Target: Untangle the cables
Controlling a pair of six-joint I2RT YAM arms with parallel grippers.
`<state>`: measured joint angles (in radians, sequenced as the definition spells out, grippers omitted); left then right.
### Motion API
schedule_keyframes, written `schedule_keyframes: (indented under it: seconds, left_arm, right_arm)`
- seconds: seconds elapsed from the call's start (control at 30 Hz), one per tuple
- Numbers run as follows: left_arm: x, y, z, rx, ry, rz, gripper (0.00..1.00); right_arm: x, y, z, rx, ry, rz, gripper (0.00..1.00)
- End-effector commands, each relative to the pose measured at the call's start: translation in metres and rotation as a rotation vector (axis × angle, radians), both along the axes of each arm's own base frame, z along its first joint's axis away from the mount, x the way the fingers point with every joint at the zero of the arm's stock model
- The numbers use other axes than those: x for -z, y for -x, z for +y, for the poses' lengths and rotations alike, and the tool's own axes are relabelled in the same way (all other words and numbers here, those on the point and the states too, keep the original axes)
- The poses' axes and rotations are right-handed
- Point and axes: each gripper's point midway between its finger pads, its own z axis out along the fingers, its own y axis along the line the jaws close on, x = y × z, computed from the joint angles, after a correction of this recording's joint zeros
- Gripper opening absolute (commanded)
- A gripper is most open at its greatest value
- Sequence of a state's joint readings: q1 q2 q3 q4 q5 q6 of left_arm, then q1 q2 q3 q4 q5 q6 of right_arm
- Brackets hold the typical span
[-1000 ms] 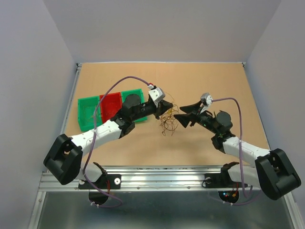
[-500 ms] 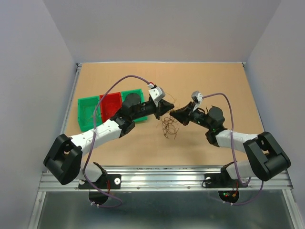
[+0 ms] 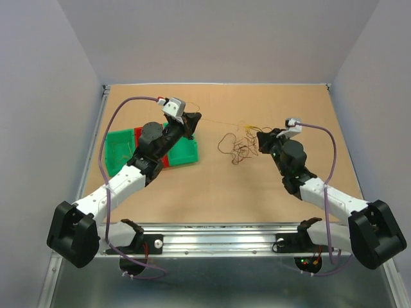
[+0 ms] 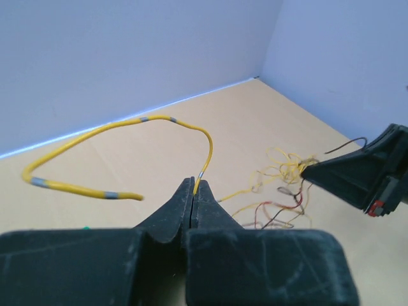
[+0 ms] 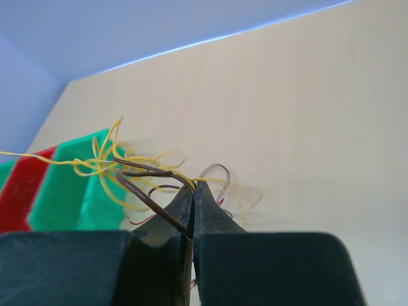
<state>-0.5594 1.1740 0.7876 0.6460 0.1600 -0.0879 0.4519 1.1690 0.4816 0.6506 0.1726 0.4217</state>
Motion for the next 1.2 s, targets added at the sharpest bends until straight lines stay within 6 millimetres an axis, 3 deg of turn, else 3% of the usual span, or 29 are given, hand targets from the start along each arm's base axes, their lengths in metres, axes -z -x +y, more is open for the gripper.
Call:
schedule_keyframes:
  seconds: [0.0,0.13,0.37,0.43,0.53,0.77,0.9,1.03,1.17]
  left_arm:
    - [-0.021,-0.010,0.025,-0.105,0.074,-0.048,0.00]
    - [-0.028,-0.012,0.040,-0.182,0.088,-0.064,0.00]
    - [-0.051,-0.019,0.109,-0.482,0.116,-0.111,0.00]
    - [-0.061,-0.015,0.133,-0.552,0.132,-0.138,0.00]
    - [-0.076,-0.005,0.152,-0.602,0.146,-0.182,0.00]
    - [-0.084,0.004,0.136,-0.490,0.096,-0.228,0.00]
    - [-0.080,0.001,0.121,-0.421,0.058,-0.217,0.00]
    - [-0.077,-0.003,0.123,-0.441,0.042,-0.207,0.00]
    - [-0.078,-0.003,0.125,-0.450,0.020,-0.207,0.00]
  right_arm:
    - [0.013,-0.005,-0.076,0.396,0.064,0.090,0.01]
    - [0.014,0.000,-0.091,0.466,0.074,0.100,0.00]
    - [0.028,0.001,-0.122,0.654,0.144,0.167,0.06]
    - [0.032,-0.001,-0.126,0.672,0.169,0.182,0.10]
    - [0.035,-0.004,-0.125,0.664,0.180,0.193,0.28]
    - [0.029,-0.003,-0.117,0.607,0.152,0.173,0.45]
    - [0.018,0.002,-0.103,0.495,0.137,0.117,0.78]
    - [0.007,0.003,-0.082,0.362,0.114,0.064,0.89]
    - [0.008,0.003,-0.070,0.291,0.129,0.052,0.94]
